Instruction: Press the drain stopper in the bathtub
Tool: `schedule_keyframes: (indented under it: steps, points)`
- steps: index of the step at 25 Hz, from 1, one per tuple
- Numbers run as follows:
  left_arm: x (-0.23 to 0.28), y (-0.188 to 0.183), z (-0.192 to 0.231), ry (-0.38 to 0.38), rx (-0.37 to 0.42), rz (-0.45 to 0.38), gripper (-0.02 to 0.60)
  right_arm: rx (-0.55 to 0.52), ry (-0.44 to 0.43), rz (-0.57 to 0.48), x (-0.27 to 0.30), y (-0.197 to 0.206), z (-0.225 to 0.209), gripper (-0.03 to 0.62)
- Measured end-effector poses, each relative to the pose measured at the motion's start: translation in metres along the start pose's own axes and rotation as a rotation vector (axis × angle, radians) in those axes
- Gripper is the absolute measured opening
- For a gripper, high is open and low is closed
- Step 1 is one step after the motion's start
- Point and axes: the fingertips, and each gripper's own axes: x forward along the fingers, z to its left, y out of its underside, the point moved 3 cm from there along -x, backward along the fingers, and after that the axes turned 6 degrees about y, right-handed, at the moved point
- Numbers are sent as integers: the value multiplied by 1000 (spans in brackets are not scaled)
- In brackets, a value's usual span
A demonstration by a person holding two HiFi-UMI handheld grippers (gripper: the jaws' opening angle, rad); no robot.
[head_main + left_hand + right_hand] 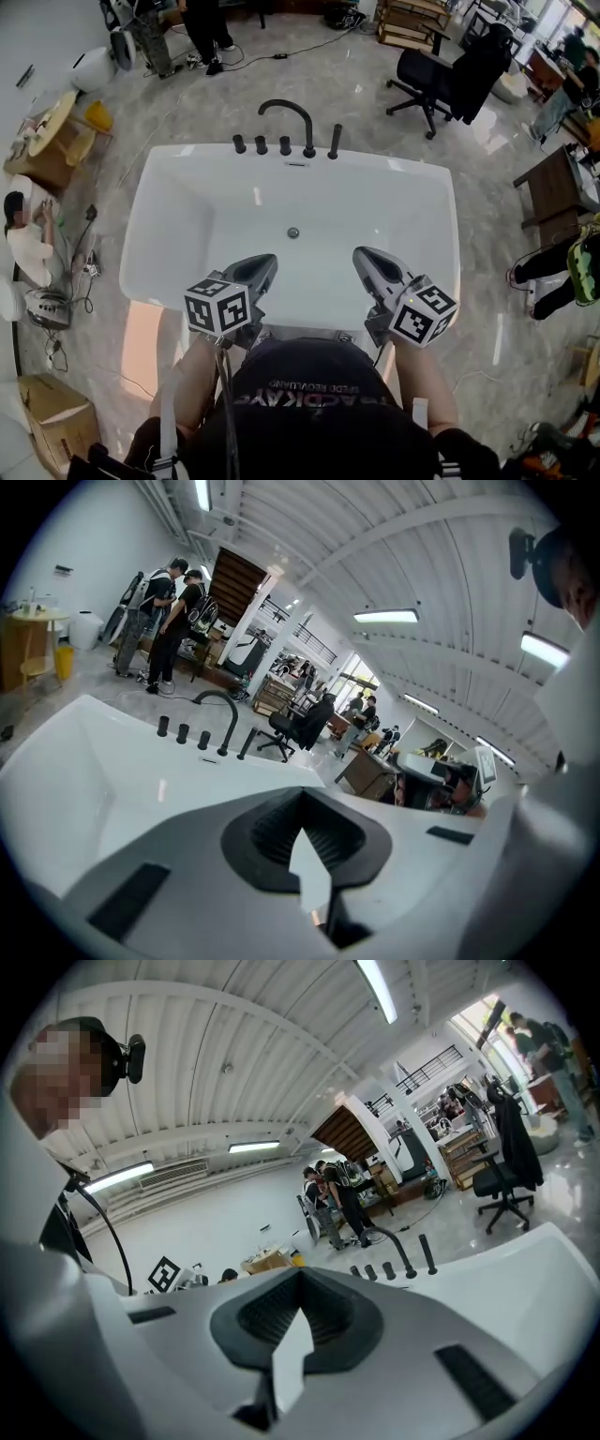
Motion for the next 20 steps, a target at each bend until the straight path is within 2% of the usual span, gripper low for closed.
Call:
schedule_keyframes:
  steps: [5,16,20]
  points:
    - [-5,5,-14,-1,21,1,3,-14,-19,16,-11,12,16,12]
    - [-7,37,-45,38,-8,71,3,27,-47,73,-21,44,41,12]
    - [-6,35,-47,35,4,70,3,21,-61,86,-20,47,45,12]
